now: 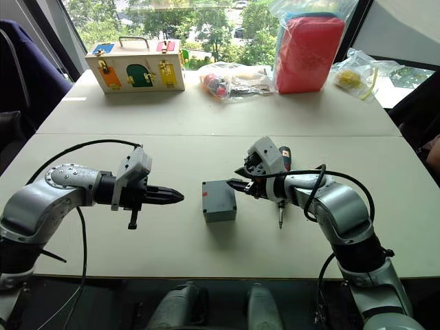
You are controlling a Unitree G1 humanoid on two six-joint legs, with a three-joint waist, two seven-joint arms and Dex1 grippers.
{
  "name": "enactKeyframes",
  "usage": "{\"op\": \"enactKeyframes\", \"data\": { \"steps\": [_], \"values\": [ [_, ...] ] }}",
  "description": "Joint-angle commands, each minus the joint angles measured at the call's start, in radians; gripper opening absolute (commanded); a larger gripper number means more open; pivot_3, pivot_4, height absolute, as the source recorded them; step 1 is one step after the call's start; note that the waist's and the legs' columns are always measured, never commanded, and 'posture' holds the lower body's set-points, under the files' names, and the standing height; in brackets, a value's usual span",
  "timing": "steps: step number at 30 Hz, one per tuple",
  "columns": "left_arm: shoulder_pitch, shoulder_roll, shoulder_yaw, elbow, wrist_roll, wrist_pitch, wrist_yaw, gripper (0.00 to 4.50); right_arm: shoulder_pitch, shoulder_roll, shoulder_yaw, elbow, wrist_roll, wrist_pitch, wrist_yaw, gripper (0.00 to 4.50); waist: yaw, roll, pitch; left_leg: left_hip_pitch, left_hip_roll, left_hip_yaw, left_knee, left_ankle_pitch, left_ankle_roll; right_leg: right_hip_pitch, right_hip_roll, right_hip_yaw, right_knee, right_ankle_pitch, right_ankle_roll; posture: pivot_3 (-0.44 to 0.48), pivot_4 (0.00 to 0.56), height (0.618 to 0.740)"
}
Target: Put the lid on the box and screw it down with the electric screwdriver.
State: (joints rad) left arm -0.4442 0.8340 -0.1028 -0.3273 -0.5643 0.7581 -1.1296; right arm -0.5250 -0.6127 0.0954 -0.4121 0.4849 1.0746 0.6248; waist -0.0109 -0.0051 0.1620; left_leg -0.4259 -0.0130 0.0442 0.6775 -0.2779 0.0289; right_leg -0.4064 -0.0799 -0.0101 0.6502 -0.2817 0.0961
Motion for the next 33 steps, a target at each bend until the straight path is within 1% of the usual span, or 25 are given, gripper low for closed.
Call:
{"op": "enactKeyframes", "data": {
  "steps": [1, 3, 4, 5, 6, 7, 9, 10, 11, 12, 15, 17, 22, 28, 33],
  "values": [
    [-0.027, -0.009, 0.014, -0.002, -0.013, -0.010, -0.005, 0.00, -0.051, -0.034, -0.109, -0.042, 0.074, 0.055, 0.025, 1.90, 0.000, 0.000, 0.000, 0.000, 0.000, 0.000, 0.000, 0.000, 0.000, 0.000, 0.000, 0.000, 0.000, 0.000, 0.000, 0.000, 0.150, 0.740],
    [-0.035, -0.009, 0.010, -0.005, -0.008, -0.017, -0.010, 0.00, -0.093, -0.039, -0.196, -0.013, 0.130, 0.152, 0.011, 1.90, 0.000, 0.000, 0.000, 0.000, 0.000, 0.000, 0.000, 0.000, 0.000, 0.000, 0.000, 0.000, 0.000, 0.000, 0.000, 0.000, 0.150, 0.740],
    [-0.042, -0.003, 0.009, -0.017, -0.013, -0.018, -0.022, 0.00, -0.131, -0.063, -0.241, 0.020, 0.145, 0.234, 0.002, 2.31, 0.000, 0.000, 0.000, 0.000, 0.000, 0.000, 0.000, 0.000, 0.000, 0.000, 0.000, 0.000, 0.000, 0.000, 0.000, 0.000, 0.150, 0.740],
    [-0.047, 0.002, 0.009, -0.025, -0.016, -0.017, -0.031, 0.00, -0.157, -0.080, -0.268, 0.041, 0.154, 0.290, -0.006, 2.40, 0.000, 0.000, 0.000, 0.000, 0.000, 0.000, 0.000, 0.000, 0.000, 0.000, 0.000, 0.000, 0.000, 0.000, 0.000, 0.000, 0.150, 0.740],
    [-0.054, 0.012, 0.005, -0.036, -0.016, -0.024, -0.049, 0.00, -0.186, -0.126, -0.275, 0.072, 0.163, 0.354, 0.008, 2.71, 0.001, 0.000, 0.000, 0.000, 0.000, 0.000, 0.000, 0.000, 0.000, 0.000, 0.000, 0.000, 0.000, 0.000, 0.000, 0.000, 0.150, 0.740],
    [-0.062, 0.020, -0.003, -0.043, -0.011, -0.035, -0.067, 0.00, -0.219, -0.167, -0.272, 0.110, 0.168, 0.424, 0.018, 2.95, 0.003, 0.000, 0.000, 0.000, 0.000, 0.000, 0.000, 0.000, 0.000, 0.000, -0.001, 0.000, 0.000, 0.000, 0.000, 0.000, 0.150, 0.740],
    [-0.072, 0.028, -0.015, -0.048, 0.000, -0.051, -0.088, 0.00, -0.260, -0.214, -0.257, 0.159, 0.176, 0.510, 0.026, 3.75, 0.002, 0.000, 0.000, 0.000, 0.000, 0.000, 0.000, 0.000, 0.000, 0.000, -0.002, 0.000, -0.001, 0.000, 0.000, 0.000, 0.150, 0.740],
    [-0.080, 0.030, -0.024, -0.051, 0.006, -0.065, -0.101, 0.00, -0.276, -0.247, -0.223, 0.215, 0.183, 0.530, 0.010, 3.99, 0.000, 0.000, 0.000, 0.000, 0.000, 0.000, -0.001, 0.000, 0.000, 0.000, -0.002, 0.000, -0.002, 0.000, 0.000, 0.000, 0.150, 0.740],
    [-0.087, 0.031, -0.032, -0.053, 0.010, -0.075, -0.111, 0.00, -0.288, -0.276, -0.186, 0.266, 0.187, 0.537, -0.006, 4.35, -0.002, 0.000, 0.000, 0.000, 0.000, 0.000, -0.001, 0.000, 0.000, 0.000, -0.002, 0.000, -0.002, 0.000, -0.001, 0.000, 0.150, 0.740],
    [-0.094, 0.030, -0.040, -0.055, 0.014, -0.086, -0.119, 0.00, -0.303, -0.301, -0.144, 0.336, 0.193, 0.540, -0.037, 4.46, -0.003, 0.000, 0.000, 0.000, 0.000, 0.000, -0.001, 0.000, 0.000, 0.000, -0.002, 0.000, -0.002, 0.000, -0.001, 0.000, 0.150, 0.740],
    [-0.104, 0.019, -0.051, -0.061, 0.019, -0.097, -0.119, 0.00, -0.360, -0.328, -0.048, 0.488, 0.208, 0.540, -0.098, 4.46, -0.007, 0.000, 0.000, 0.000, 0.000, 0.000, -0.002, 0.000, 0.000, -0.001, -0.003, 0.001, -0.002, -0.001, -0.001, 0.000, 0.150, 0.740],
    [-0.095, 0.012, -0.052, -0.070, 0.016, -0.098, -0.109, 0.00, -0.426, -0.310, 0.017, 0.599, 0.232, 0.540, -0.128, 4.46, -0.009, 0.000, 0.000, 0.000, 0.000, 0.002, -0.004, 0.000, -0.001, -0.002, -0.003, 0.002, -0.002, 0.000, -0.001, 0.000, 0.150, 0.740],
    [-0.045, 0.014, -0.066, -0.106, 0.036, -0.108, -0.084, 0.00, -0.520, -0.256, 0.137, 0.742, 0.327, 0.540, -0.188, 4.46, -0.009, 0.001, 0.001, 0.001, 0.000, 0.004, -0.010, 0.002, -0.003, -0.005, -0.002, 0.004, -0.002, 0.000, -0.001, 0.000, 0.150, 0.740],
    [-0.002, 0.007, -0.050, -0.141, 0.025, -0.089, -0.039, 0.00, -0.552, -0.238, 0.228, 0.763, 0.394, 0.540, -0.229, 4.46, 0.000, 0.001, 0.001, 0.000, -0.001, 0.004, -0.009, 0.002, -0.003, -0.005, -0.002, 0.003, -0.002, 0.000, -0.001, 0.000, 0.150, 0.740],
    [0.027, -0.004, -0.047, -0.157, 0.018, -0.082, -0.002, 0.00, -0.533, -0.219, 0.315, 0.732, 0.405, 0.540, -0.254, 4.46, -0.003, 0.001, 0.001, 0.000, -0.001, 0.004, -0.009, 0.002, -0.003, -0.004, -0.003, 0.003, -0.002, 0.000, -0.001, 0.000, 0.150, 0.740]
  ]
}}
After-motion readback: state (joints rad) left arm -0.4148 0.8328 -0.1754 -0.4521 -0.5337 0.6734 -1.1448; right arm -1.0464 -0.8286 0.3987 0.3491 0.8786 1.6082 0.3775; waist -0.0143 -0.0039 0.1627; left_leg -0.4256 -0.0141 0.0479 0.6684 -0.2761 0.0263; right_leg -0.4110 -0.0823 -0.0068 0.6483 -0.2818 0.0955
